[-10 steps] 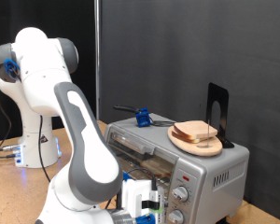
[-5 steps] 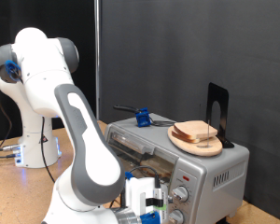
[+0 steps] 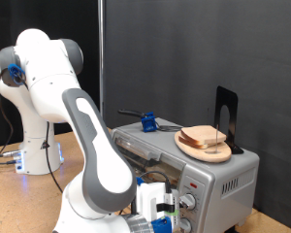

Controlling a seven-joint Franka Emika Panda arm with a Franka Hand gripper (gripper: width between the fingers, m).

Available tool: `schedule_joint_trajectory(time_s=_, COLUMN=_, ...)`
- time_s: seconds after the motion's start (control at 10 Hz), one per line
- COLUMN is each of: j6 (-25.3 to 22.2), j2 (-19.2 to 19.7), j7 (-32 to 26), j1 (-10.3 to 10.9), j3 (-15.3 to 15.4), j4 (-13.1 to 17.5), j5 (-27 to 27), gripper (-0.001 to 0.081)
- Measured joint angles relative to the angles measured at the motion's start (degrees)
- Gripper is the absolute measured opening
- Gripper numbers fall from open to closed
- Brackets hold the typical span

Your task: Make a piece of toast with the oven

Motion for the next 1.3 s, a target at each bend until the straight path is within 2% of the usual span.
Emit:
schedule_joint_trajectory(time_s=0.3, j6=-0.1, j2=0.0, j7=0.1, j1=0.2, j3=0.1, j4=-0.9, j5=0.1, gripper=0.0808)
schedule_joint_trajectory(time_s=0.4, j6=-0.2, j2=-0.1, j7=0.1, j1=0.2, j3=0.1, j4=-0.9, j5=0.1, gripper=0.0777)
schedule_joint_trajectory(time_s=0.5, j6=-0.1, j2=-0.1, j7=0.1, j1=0.2, j3=0.1, j4=-1.0, j5=0.2, gripper=0.0596)
schedule_joint_trajectory(time_s=0.6, j6=-0.1, j2=-0.1, j7=0.0, j1=0.2, j3=0.1, j4=-1.1, j5=0.3, gripper=0.0596)
schedule_joint_trajectory(time_s=0.7, j6=0.0, j2=-0.1, j7=-0.1, j1=0.2, j3=0.1, j4=-1.2, j5=0.5, gripper=0.0414)
schedule_joint_trajectory(time_s=0.8, j6=0.1, j2=-0.2, j7=-0.2, j1=0.1, j3=0.1, j4=-1.4, j5=0.7, gripper=0.0414)
schedule_joint_trajectory(time_s=0.9, j6=0.1, j2=-0.4, j7=-0.3, j1=-0.1, j3=0.1, j4=-1.6, j5=0.7, gripper=0.0279)
schedule_joint_trajectory(time_s=1.0, j6=0.4, j2=-0.4, j7=-0.3, j1=-0.2, j3=0.0, j4=-1.9, j5=1.0, gripper=0.0279)
schedule_joint_trajectory(time_s=1.1, j6=0.5, j2=-0.4, j7=-0.5, j1=-0.2, j3=0.0, j4=-2.1, j5=1.3, gripper=0.0113)
schedule_joint_trajectory(time_s=1.3, j6=0.6, j2=-0.4, j7=-2.1, j1=-0.3, j3=0.0, j4=-2.3, j5=1.8, gripper=0.0113)
